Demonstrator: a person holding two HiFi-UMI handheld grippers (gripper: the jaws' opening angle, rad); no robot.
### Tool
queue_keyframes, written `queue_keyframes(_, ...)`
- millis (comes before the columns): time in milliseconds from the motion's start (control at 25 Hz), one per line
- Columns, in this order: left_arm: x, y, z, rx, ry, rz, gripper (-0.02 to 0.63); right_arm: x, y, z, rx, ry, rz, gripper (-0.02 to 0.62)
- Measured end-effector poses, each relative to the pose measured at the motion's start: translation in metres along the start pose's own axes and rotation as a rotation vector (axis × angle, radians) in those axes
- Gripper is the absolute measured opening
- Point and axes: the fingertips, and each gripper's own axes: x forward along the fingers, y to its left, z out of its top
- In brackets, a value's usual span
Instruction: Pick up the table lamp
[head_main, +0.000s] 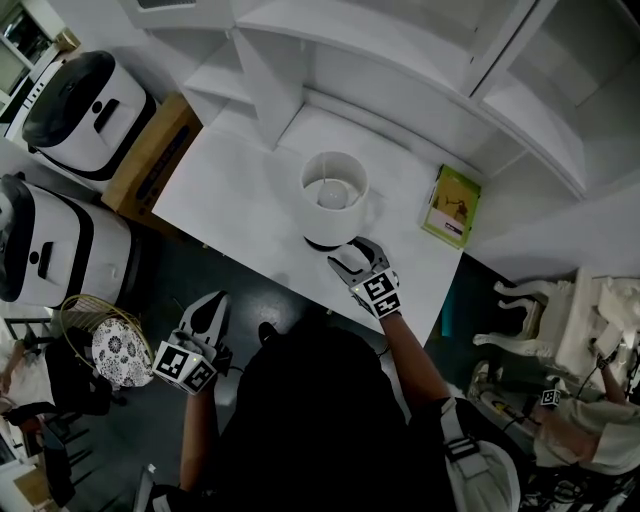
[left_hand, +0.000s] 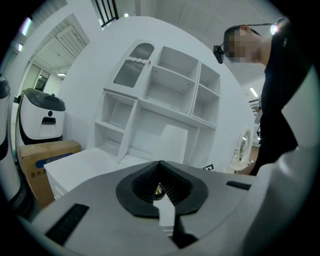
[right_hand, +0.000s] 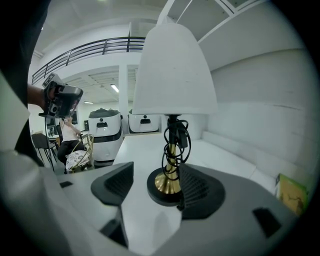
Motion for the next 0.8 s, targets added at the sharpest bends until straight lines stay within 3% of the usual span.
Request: queue_keyframes(800,-0.011,0.016,0.004,-0.010,-0.011,0.048,0.011,0.039,-0.012,0.005,-0.009,-0.001,-0.013,0.285)
